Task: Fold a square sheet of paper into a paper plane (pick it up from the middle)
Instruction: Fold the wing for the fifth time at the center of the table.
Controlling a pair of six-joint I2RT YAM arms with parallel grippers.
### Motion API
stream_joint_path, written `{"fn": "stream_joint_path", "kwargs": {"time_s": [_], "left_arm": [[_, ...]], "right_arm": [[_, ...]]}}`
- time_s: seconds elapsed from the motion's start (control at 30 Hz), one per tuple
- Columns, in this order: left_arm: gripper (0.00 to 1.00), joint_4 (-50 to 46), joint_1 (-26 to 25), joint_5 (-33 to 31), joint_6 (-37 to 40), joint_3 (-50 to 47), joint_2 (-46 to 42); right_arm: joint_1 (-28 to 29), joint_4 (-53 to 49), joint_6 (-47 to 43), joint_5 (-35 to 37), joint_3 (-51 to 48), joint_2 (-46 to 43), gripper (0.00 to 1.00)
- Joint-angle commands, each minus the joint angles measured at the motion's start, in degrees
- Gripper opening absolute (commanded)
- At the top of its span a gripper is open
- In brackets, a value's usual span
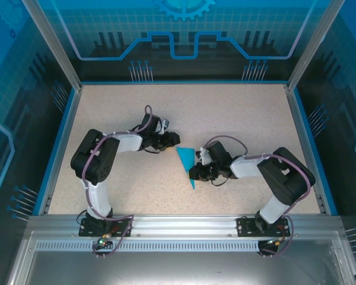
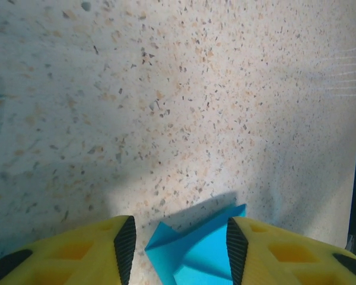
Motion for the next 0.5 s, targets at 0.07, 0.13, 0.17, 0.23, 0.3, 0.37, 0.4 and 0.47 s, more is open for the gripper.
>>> {"fn": "stream_joint_path", "kwargs": {"time_s": [0.07, 0.13, 0.17, 0.23, 0.3, 0.37, 0.4, 0.47], "left_arm": [[0.56, -14.2, -0.8, -8.1, 0.9, 3.1, -10.2], [0.63, -21.1, -3.3, -13.4, 0.2, 3.9, -12.7], [0.64, -23.7, -4.7, -15.8, 0.1, 4.3, -13.5], [0.67, -30.4, -8.3, -21.3, -1.9, 6.4, -14.0], [0.68, -36.1, -11.5, -25.1, -3.6, 9.2, -13.3], [0.70, -40.7, -14.9, -29.4, -5.0, 11.9, -12.1], [0.72, -42.6, -16.6, -30.4, -6.0, 13.5, -11.2], [0.74, -45.1, -19.4, -30.8, -7.5, 16.3, -8.7]], "right_arm": [[-1.3, -9.5, -0.5, 6.7, 1.7, -11.0, 0.26], [-3.6, -13.0, -0.7, 11.6, 0.6, -15.9, 0.30], [-5.1, -14.3, -0.6, 13.1, -0.2, -17.8, 0.31], [-8.7, -16.1, -0.6, 15.4, -2.1, -21.1, 0.34], [-11.7, -16.9, -0.4, 16.1, -3.8, -23.4, 0.35], [-13.8, -16.5, -0.6, 15.4, -5.5, -25.1, 0.40], [-14.6, -16.4, -0.7, 14.9, -6.1, -25.5, 0.42], [-15.0, -15.7, -1.0, 13.7, -6.8, -25.4, 0.43]]}}
